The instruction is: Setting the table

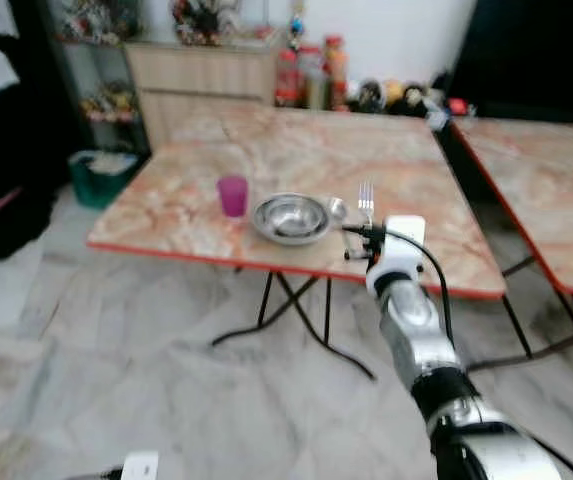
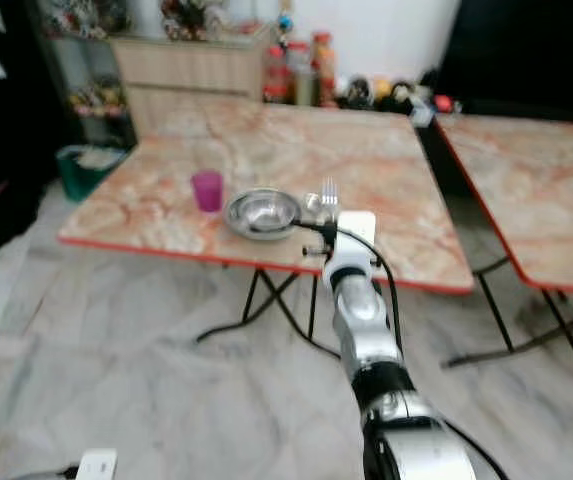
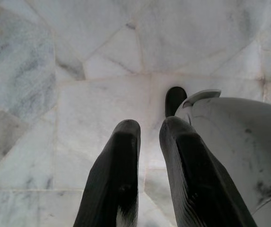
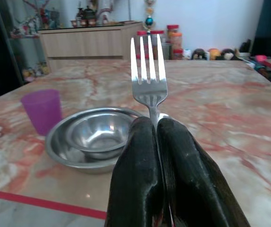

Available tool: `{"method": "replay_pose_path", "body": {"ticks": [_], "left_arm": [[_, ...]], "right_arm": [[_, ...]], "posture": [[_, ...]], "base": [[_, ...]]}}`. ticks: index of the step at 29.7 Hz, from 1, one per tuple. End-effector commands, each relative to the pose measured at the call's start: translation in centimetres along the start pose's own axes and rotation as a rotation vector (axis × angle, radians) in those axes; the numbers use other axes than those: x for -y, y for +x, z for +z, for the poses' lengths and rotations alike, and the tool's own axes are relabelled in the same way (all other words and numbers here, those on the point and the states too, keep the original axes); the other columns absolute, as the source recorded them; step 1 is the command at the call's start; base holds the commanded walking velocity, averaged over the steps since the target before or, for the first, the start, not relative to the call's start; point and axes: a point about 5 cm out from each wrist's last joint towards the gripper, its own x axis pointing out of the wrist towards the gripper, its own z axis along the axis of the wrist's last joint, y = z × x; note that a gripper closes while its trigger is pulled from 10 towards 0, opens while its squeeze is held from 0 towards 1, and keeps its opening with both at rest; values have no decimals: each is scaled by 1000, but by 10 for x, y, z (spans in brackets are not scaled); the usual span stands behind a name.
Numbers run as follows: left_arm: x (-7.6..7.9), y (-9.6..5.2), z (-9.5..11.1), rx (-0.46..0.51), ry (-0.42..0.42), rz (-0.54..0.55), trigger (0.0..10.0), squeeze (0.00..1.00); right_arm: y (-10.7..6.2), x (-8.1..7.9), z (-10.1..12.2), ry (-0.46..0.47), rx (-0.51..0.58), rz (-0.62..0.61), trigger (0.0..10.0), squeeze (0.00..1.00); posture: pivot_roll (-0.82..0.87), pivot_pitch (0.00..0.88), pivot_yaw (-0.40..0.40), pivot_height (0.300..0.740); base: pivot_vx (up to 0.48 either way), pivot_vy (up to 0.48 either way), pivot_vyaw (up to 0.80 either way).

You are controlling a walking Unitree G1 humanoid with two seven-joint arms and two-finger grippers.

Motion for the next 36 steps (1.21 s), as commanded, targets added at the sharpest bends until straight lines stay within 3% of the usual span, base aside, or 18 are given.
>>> {"method": "replay_pose_path", "body": {"ticks": [1,36], "left_arm": [[3,1,6,16,0,-8,10000,0],[4,1,6,16,1,-16,10000,0]], "right_arm": [[1,9,5,-9,20,-21,10000,0],[-1,11,0,-12,-2,-32,10000,0]], "posture": [[89,0,-31,728],[81,0,-30,728]], "base": [[446,0,0],[451,0,0]]}}
